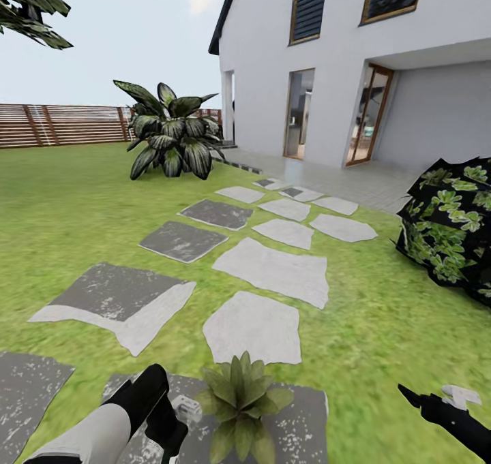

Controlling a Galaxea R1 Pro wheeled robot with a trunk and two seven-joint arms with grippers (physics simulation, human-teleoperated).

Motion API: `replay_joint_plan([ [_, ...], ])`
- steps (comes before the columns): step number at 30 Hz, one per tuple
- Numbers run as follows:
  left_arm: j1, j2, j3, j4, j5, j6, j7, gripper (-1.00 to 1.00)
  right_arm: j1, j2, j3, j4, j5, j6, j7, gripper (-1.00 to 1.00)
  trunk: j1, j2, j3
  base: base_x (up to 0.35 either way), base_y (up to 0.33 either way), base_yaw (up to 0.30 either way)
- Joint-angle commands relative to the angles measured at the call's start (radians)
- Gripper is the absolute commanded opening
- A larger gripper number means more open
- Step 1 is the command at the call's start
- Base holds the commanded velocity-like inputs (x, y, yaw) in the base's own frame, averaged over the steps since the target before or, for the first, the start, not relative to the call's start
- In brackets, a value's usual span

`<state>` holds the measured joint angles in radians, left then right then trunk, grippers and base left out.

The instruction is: Pick up the pesticide atomizer in the garden and spray insectifuge to fully cover both potted plants in the garden.

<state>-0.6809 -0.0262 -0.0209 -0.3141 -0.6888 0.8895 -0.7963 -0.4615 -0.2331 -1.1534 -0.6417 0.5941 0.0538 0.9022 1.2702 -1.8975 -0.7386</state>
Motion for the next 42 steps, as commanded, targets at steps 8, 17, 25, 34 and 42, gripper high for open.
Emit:
replay_joint_plan([
  [8, 0.000, 0.000, -0.002, -0.002, -0.008, 0.003, -0.009, -1.00, -0.002, 0.001, -0.006, -0.002, 0.004, 0.005, 0.007, 1.00, 0.000, 0.000, -0.011, 0.016, 0.000, 0.000],
  [17, 0.000, 0.002, -0.002, -0.005, -0.011, 0.005, -0.005, -1.00, -0.002, 0.004, -0.006, -0.001, 0.005, 0.004, 0.007, 1.00, 0.000, 0.000, -0.024, 0.123, 0.011, 0.000],
  [25, 0.000, 0.004, -0.002, -0.006, -0.011, 0.006, -0.004, -1.00, -0.002, 0.005, -0.006, -0.002, 0.004, 0.004, 0.007, 1.00, 0.000, 0.000, -0.026, 0.148, 0.037, 0.000],
  [34, 0.000, 0.008, -0.009, -0.007, -0.012, 0.005, 0.001, -1.00, -0.002, 0.005, -0.006, -0.002, 0.005, 0.004, 0.007, 1.00, 0.000, 0.000, -0.037, 0.002, 0.000, 0.090],
  [42, 0.000, 0.007, -0.019, -0.005, -0.088, 0.005, 0.000, -1.00, -0.002, 0.005, -0.006, -0.002, 0.004, 0.004, 0.007, 1.00, 0.000, 0.000, -0.049, 0.000, 0.000, 0.113],
])
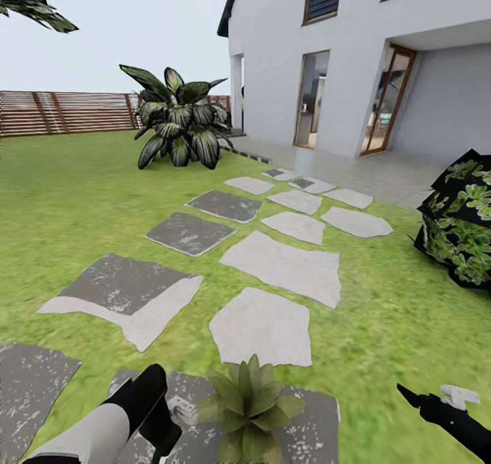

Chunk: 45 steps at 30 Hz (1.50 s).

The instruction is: Pick up the pesticide atomizer in the garden and spray insectifuge to fully cover both potted plants in the garden.

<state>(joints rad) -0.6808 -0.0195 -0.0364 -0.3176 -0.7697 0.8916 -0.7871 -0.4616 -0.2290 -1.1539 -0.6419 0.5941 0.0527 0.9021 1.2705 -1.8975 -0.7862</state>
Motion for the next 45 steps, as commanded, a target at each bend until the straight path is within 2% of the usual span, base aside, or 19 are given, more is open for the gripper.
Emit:
replay_joint_plan([
  [1, 0.000, 0.000, -0.004, -0.002, -0.008, 0.003, -0.009, -1.00, -0.002, 0.000, -0.006, -0.001, 0.004, 0.006, 0.008, 1.00, 0.000, -0.001, -0.003, 0.000, 0.000, 0.058],
  [16, 0.000, 0.002, -0.003, -0.024, -0.010, 0.004, -0.006, -1.00, -0.002, 0.000, -0.006, -0.002, 0.005, 0.006, 0.008, 1.00, 0.000, -0.001, -0.027, 0.000, 0.000, -0.073],
  [19, -0.001, 0.019, -0.003, -0.045, -0.010, 0.007, -0.003, -1.00, -0.002, 0.000, -0.006, -0.001, 0.004, 0.006, 0.008, 1.00, 0.000, -0.001, -0.031, 0.000, 0.000, -0.085],
  [25, -0.002, 0.026, -0.003, -0.091, -0.010, 0.007, -0.006, -1.00, -0.002, 0.000, -0.006, -0.002, 0.005, 0.006, 0.008, 1.00, 0.000, -0.001, -0.041, 0.000, 0.000, -0.083],
  [45, 0.009, 0.026, -0.002, -0.075, -0.007, 0.002, 0.000, -1.00, -0.002, 0.002, -0.005, -0.002, 0.006, -0.001, 0.008, 1.00, 0.000, -0.001, -0.051, 0.000, 0.000, 0.013],
])
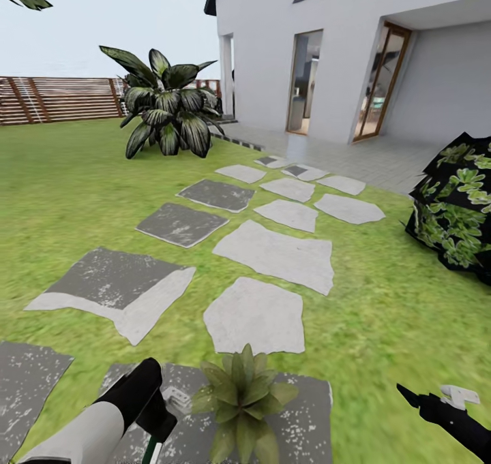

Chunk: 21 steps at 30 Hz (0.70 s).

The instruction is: Pick up the pesticide atomizer in the garden and spray insectifuge to fully cover both potted plants in the garden.

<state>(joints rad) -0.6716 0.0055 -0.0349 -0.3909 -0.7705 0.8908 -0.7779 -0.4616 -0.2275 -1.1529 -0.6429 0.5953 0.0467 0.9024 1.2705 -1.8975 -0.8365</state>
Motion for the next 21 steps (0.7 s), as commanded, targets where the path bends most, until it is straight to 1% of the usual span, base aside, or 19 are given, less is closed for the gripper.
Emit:
replay_joint_plan([
  [1, 0.000, 0.006, -0.003, -0.001, -0.006, 0.003, -0.009, -1.00, -0.002, 0.000, -0.006, -0.001, 0.005, 0.005, 0.007, 1.00, 0.000, 0.000, -0.002, 0.000, 0.000, 0.137],
  [3, 0.000, 0.021, -0.002, -0.002, -0.005, 0.001, 0.004, -1.00, -0.002, 0.000, -0.006, -0.001, 0.005, 0.004, 0.007, 1.00, 0.000, 0.000, -0.004, 0.000, 0.000, 0.129],
  [6, 0.000, 0.023, -0.001, -0.003, 0.001, -0.001, 0.074, -1.00, -0.002, 0.000, -0.006, -0.001, 0.005, 0.004, 0.007, 1.00, 0.000, 0.000, -0.006, 0.000, 0.000, 0.040],
  [7, 0.000, 0.021, 0.004, -0.003, 0.012, -0.003, 0.123, -1.00, -0.002, 0.000, -0.006, -0.001, 0.005, 0.004, 0.008, 1.00, 0.000, 0.000, -0.006, 0.000, 0.000, 0.012],
  [9, 0.000, 0.009, 0.012, -0.003, 0.041, -0.011, 0.180, -1.00, -0.002, 0.000, -0.006, -0.001, 0.005, 0.004, 0.008, 1.00, 0.000, 0.000, -0.006, 0.000, 0.000, 0.006],
  [10, 0.000, 0.000, 0.014, -0.002, 0.062, -0.019, 0.197, -1.00, -0.002, 0.000, -0.006, -0.001, 0.005, 0.004, 0.008, 1.00, 0.000, 0.000, -0.006, 0.000, 0.000, 0.003],
  [11, 0.000, -0.009, 0.016, -0.001, 0.094, -0.032, 0.212, -1.00, -0.002, 0.000, -0.006, -0.001, 0.005, 0.004, 0.009, 1.00, 0.000, 0.000, -0.006, 0.000, 0.000, 0.002],
  [13, 0.000, -0.017, 0.017, 0.001, 0.126, -0.041, 0.222, -1.00, -0.002, 0.000, -0.006, -0.001, 0.005, 0.004, 0.009, 1.00, 0.000, 0.000, -0.006, 0.000, 0.000, 0.001],
  [14, 0.000, -0.021, 0.018, 0.004, 0.133, -0.044, 0.225, -1.00, -0.002, 0.000, -0.006, -0.001, 0.005, 0.004, 0.009, 1.00, 0.000, 0.000, -0.006, 0.000, 0.000, 0.000],
  [17, 0.000, -0.025, 0.017, 0.047, 0.139, -0.050, 0.225, -1.00, -0.002, 0.000, -0.006, -0.001, 0.005, 0.004, 0.009, 1.00, 0.000, 0.000, -0.006, 0.000, 0.000, 0.000],
  [19, 0.000, -0.034, 0.018, 0.112, 0.140, -0.104, 0.226, -1.00, -0.002, 0.000, -0.006, -0.001, 0.005, 0.004, 0.009, 1.00, 0.000, 0.000, -0.007, 0.000, 0.000, 0.000],
  [21, 0.000, -0.036, 0.018, 0.150, 0.141, -0.142, 0.227, -1.00, -0.002, 0.000, -0.006, -0.001, 0.005, 0.004, 0.009, 1.00, 0.000, 0.000, -0.008, 0.000, 0.000, 0.035],
])
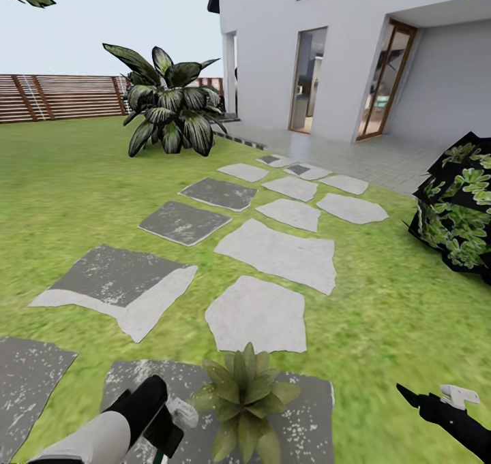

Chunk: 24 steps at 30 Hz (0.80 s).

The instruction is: Pick up the pesticide atomizer in the garden and spray insectifuge to fully cover both potted plants in the garden.

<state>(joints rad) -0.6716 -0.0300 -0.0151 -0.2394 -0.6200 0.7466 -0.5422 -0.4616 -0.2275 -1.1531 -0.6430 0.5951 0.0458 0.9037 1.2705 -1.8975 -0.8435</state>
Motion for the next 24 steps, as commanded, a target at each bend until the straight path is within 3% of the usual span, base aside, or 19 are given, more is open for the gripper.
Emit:
replay_joint_plan([
  [1, 0.000, 0.000, -0.001, 0.015, -0.009, -0.010, -0.009, -1.00, -0.002, 0.000, -0.006, -0.001, 0.005, 0.005, 0.007, 1.00, 0.000, 0.000, -0.002, 0.000, 0.000, 0.098],
  [6, 0.000, -0.001, 0.000, 0.052, -0.002, -0.029, -0.010, -1.00, -0.002, 0.000, -0.005, -0.001, 0.005, 0.005, 0.007, 1.00, 0.000, 0.000, -0.004, -0.012, -0.002, 0.063],
  [11, 0.000, -0.004, -0.002, 0.054, 0.025, -0.030, -0.010, -1.00, -0.002, 0.000, -0.006, -0.001, 0.005, 0.005, 0.007, 1.00, 0.000, 0.000, -0.005, -0.224, -0.121, 0.073],
  [16, 0.000, -0.004, -0.001, 0.054, 0.029, -0.030, -0.010, -1.00, -0.002, 0.000, -0.007, -0.001, 0.005, 0.004, 0.007, 1.00, 0.000, 0.000, -0.005, -0.276, -0.169, 0.181],
  [20, 0.000, -0.002, 0.000, 0.052, 0.032, -0.030, -0.009, -1.00, -0.002, -0.001, -0.007, -0.001, 0.005, 0.003, 0.007, 1.00, 0.000, 0.000, -0.005, -0.048, -0.022, 0.003],
  [24, 0.000, -0.002, 0.000, 0.052, 0.076, -0.030, -0.008, -1.00, -0.002, -0.001, -0.007, -0.001, 0.005, 0.003, 0.007, 1.00, 0.000, 0.000, -0.005, -0.001, -0.016, 0.193],
])
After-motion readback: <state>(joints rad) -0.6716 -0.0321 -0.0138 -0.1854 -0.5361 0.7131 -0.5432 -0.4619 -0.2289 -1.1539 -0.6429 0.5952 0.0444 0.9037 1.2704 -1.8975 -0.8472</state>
